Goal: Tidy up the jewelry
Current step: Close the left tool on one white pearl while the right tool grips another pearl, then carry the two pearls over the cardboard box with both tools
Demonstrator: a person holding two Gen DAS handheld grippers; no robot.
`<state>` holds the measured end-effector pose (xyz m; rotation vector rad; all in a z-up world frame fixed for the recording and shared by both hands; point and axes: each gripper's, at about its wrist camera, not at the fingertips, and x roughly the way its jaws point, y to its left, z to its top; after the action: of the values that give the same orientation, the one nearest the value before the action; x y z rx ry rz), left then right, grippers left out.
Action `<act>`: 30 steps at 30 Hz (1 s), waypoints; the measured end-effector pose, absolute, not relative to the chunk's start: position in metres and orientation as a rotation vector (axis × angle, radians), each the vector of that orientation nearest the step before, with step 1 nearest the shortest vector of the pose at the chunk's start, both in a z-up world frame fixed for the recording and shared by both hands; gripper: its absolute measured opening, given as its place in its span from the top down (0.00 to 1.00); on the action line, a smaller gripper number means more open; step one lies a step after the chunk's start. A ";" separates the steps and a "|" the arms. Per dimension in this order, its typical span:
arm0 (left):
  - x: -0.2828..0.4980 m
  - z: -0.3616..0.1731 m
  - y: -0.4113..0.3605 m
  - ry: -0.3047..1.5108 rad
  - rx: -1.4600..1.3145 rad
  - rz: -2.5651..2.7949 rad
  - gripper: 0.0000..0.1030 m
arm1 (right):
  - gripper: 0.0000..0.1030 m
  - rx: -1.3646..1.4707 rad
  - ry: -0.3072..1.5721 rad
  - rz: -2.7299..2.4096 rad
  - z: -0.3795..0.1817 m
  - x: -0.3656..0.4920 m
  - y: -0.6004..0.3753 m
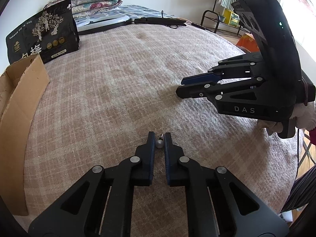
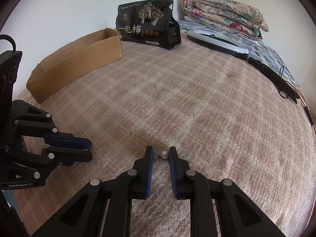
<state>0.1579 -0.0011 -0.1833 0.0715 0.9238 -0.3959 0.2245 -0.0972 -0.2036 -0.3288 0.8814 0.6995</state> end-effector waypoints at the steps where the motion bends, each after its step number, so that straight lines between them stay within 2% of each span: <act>1: 0.158 -0.183 -0.001 0.923 0.071 -0.395 0.93 | 0.86 -0.326 0.880 0.698 -0.203 0.224 -0.097; 30: 0.120 -0.115 0.038 0.812 0.040 -0.338 0.93 | 0.86 -0.311 0.786 0.697 -0.130 0.196 -0.089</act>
<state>0.1199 0.0377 -0.1146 0.0400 0.8119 -0.3377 0.1956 -0.0889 -0.1303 -0.3108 0.7859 0.6967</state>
